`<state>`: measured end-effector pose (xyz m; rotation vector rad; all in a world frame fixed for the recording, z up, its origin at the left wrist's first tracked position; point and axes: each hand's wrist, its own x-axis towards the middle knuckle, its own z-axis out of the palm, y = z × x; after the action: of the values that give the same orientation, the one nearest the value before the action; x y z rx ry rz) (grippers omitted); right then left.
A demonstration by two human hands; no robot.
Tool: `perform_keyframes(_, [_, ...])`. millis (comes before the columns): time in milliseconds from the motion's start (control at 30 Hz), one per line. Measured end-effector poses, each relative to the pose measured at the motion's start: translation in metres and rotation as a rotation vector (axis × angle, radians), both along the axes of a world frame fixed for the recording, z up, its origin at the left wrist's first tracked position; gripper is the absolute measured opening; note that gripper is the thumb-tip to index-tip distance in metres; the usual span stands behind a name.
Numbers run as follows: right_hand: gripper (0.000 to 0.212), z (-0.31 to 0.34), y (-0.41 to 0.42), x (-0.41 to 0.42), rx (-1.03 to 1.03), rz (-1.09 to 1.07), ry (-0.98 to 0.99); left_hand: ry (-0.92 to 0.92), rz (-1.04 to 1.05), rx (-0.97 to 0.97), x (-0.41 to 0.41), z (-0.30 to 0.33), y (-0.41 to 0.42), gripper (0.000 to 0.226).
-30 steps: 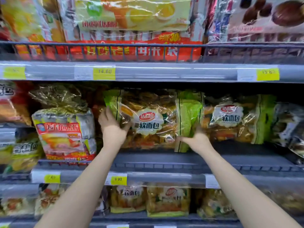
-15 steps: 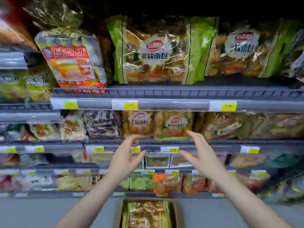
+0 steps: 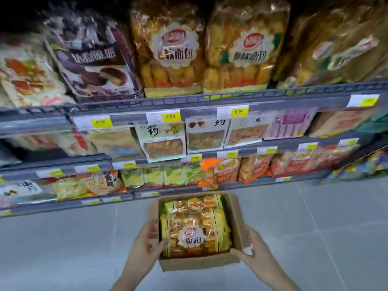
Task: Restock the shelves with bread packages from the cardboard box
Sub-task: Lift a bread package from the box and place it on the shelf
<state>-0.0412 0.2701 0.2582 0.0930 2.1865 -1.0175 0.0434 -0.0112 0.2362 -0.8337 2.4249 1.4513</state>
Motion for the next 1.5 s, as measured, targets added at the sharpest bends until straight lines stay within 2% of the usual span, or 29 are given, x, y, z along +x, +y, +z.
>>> perform_keyframes(33, [0.101,-0.025,-0.002,0.000,-0.017,-0.019,-0.041,-0.018,0.008,0.007,0.001,-0.028,0.000,0.046])
perform_keyframes(100, [0.097,-0.087,-0.004,-0.003,-0.016,-0.020,-0.108,-0.053,0.027,0.026,0.002,-0.090,0.000,0.048])
perform_keyframes(167, [0.101,-0.156,-0.006,-0.003,-0.011,-0.028,-0.114,-0.106,0.045,0.068,0.005,-0.153,0.002,0.053])
perform_keyframes(200, [0.109,-0.195,-0.007,-0.003,-0.004,-0.036,-0.095,-0.110,0.056,0.083,0.005,-0.188,0.003,0.058])
perform_keyframes(267, [0.125,-0.274,-0.002,-0.002,-0.001,-0.041,-0.085,-0.146,0.050,0.041,0.005,-0.252,0.003,0.078])
perform_keyframes(333, [0.118,-0.332,-0.001,-0.006,0.004,-0.058,-0.046,-0.174,0.056,-0.029,0.003,-0.303,0.006,0.095])
perform_keyframes(433, [0.107,-0.371,-0.017,-0.017,0.023,-0.147,-0.001,-0.135,0.138,-0.017,-0.005,-0.352,0.016,0.110])
perform_keyframes(533, [0.106,-0.409,-0.021,-0.025,-0.034,-0.194,-0.088,-0.130,0.244,0.074,-0.008,-0.390,0.022,0.128])
perform_keyframes(633, [0.109,-0.435,-0.025,-0.031,-0.038,-0.195,-0.075,-0.107,0.330,0.034,-0.007,-0.407,0.024,0.125])
perform_keyframes(700, [0.093,-0.438,-0.029,-0.033,-0.063,-0.205,-0.074,-0.085,0.356,0.004,-0.008,-0.407,0.027,0.117])
perform_keyframes(767, [0.072,-0.424,-0.034,-0.034,-0.107,-0.238,-0.061,-0.053,0.360,-0.035,-0.010,-0.396,0.029,0.109])
perform_keyframes(833, [0.060,-0.402,-0.034,-0.036,-0.129,-0.270,-0.042,-0.028,0.351,-0.047,-0.013,-0.374,0.031,0.099])
perform_keyframes(900, [0.059,-0.368,-0.032,-0.038,-0.100,-0.293,0.024,-0.009,0.337,-0.038,-0.018,-0.343,0.030,0.090])
perform_keyframes(967, [0.068,-0.322,-0.028,-0.040,-0.056,-0.335,0.103,0.017,0.305,-0.036,-0.022,-0.301,0.028,0.084])
perform_keyframes(1067, [0.059,-0.236,-0.020,-0.043,-0.156,-0.388,0.203,0.069,0.244,-0.036,-0.029,-0.220,0.024,0.086])
perform_keyframes(1200, [0.039,-0.101,-0.008,-0.043,-0.319,-0.433,0.170,0.194,0.202,-0.130,-0.040,-0.091,0.026,0.101])
perform_keyframes(1300, [0.024,-0.011,0.003,-0.054,-0.360,-0.440,0.100,0.312,0.200,-0.223,-0.052,0.007,0.032,0.099])
perform_keyframes(1400, [0.041,0.053,0.011,-0.058,-0.360,-0.427,0.108,0.428,0.228,-0.197,-0.054,0.091,0.032,0.094])
perform_keyframes(1500, [0.057,0.124,0.011,-0.059,-0.420,-0.363,0.244,0.456,0.219,-0.242,-0.054,0.156,0.031,0.098])
